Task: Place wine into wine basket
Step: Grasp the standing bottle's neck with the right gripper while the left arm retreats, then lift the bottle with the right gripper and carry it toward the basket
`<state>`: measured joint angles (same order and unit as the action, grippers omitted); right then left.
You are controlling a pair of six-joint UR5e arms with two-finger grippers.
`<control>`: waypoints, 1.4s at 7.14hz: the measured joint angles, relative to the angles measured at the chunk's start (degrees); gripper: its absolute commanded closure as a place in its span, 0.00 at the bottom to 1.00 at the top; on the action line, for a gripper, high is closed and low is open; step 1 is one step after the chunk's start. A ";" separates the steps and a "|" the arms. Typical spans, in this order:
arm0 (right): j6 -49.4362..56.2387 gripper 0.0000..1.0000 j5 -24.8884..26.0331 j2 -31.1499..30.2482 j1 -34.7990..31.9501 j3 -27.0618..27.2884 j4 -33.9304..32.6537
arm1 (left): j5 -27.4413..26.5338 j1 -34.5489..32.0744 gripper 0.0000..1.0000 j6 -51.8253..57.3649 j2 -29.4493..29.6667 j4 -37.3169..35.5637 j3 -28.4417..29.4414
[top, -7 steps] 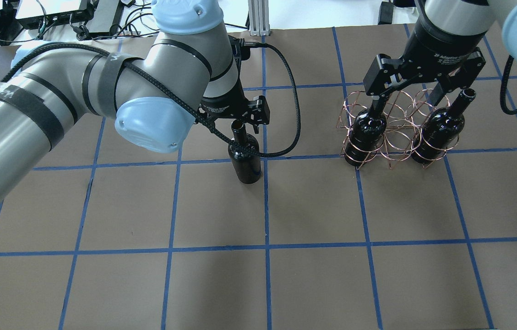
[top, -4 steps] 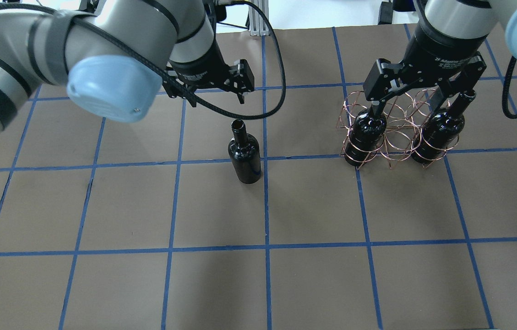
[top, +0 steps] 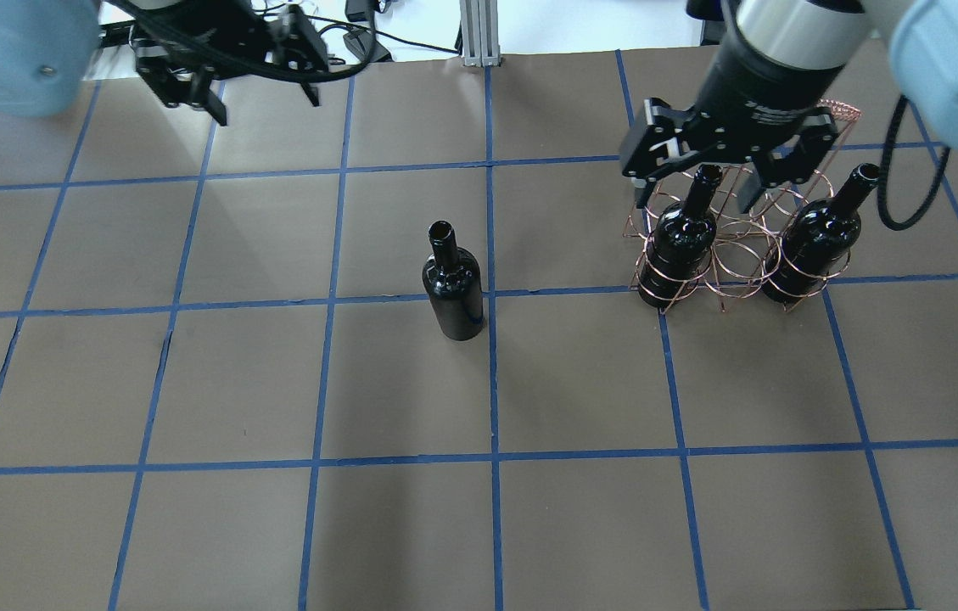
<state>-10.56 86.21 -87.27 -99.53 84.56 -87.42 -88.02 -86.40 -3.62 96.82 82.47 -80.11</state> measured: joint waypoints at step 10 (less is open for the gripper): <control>-18.45 0.14 9.48 18.29 -19.08 -2.91 -18.80 | -7.01 14.10 0.00 18.47 -3.57 7.09 -1.52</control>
<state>-29.01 95.69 -68.98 -118.61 81.65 -106.23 -95.02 -72.30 14.85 93.25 89.56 -81.63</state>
